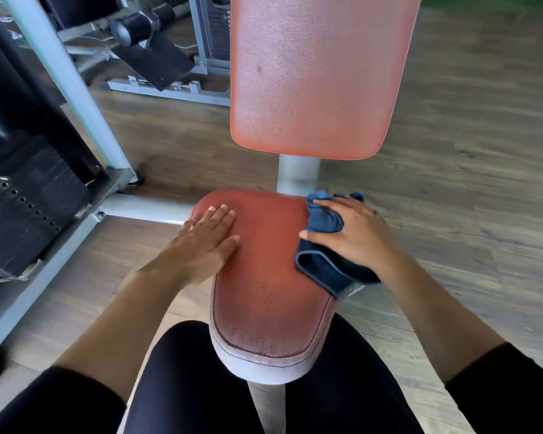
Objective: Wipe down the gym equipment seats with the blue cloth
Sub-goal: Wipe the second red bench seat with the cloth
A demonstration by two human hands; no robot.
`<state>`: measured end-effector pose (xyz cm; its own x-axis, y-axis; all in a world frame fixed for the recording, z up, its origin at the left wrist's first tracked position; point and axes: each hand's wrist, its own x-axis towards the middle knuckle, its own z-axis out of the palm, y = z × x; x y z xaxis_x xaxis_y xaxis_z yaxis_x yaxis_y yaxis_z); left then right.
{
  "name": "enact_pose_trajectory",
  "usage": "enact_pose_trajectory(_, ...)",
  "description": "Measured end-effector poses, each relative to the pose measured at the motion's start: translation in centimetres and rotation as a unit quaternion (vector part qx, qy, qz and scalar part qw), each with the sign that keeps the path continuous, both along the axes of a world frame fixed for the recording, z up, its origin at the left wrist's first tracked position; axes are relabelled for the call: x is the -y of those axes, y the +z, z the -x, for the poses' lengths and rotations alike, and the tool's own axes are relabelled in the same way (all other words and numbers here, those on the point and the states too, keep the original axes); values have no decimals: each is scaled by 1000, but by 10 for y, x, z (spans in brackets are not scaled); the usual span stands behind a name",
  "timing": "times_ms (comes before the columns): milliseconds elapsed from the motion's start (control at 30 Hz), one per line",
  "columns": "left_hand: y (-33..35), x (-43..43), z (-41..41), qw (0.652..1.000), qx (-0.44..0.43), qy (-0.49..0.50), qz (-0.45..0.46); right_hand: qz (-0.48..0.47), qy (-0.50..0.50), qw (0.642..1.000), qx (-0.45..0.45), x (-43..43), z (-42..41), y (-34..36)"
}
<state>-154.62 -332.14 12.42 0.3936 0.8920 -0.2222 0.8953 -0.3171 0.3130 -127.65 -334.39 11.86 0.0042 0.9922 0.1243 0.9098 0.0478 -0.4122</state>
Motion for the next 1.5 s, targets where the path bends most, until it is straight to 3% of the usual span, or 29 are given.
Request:
enact_pose_trajectory(133,-7,-6,-2,1000,-11,-13,-15,4,7,999,38,-18,25,0)
enact_pose_trajectory(300,-12,-9,1,999,-7,-18,-26,41,53,998,-14,11,61,7)
enact_pose_trajectory(600,-8,-11,-1,1000,5,-9,2,74,77,994,-9,0,75,13)
enact_pose_trajectory(700,0,-12,-2,998,39,11,42,123,102,982,-98,1,68,21)
enact_pose_trajectory(800,17,-10,-14,979,156,107,76,65,44,981,-178,8,40,28)
enact_pose_trajectory(867,28,-8,-29,970,196,138,47,18,-12,991,-131,11,14,21)
enact_pose_trajectory(967,42,-2,-67,976,189,107,5,27,-46,997,-63,14,-11,3)
enact_pose_trajectory(1100,32,4,-114,999,34,-15,-25,68,-47,996,-31,11,-14,-11)
enact_pose_trajectory(1200,13,6,-123,995,-53,-63,-60,75,-33,995,63,9,-16,-18)
enact_pose_trajectory(1300,4,-1,-118,993,-35,-57,-98,56,4,992,117,5,-21,-24)
enact_pose_trajectory(1400,3,-21,-109,996,-1,-29,-88,51,-13,997,47,1,-25,-26)
enact_pose_trajectory(1500,-2,-47,-94,993,18,21,-112,60,-9,996,62,-4,-25,-30)
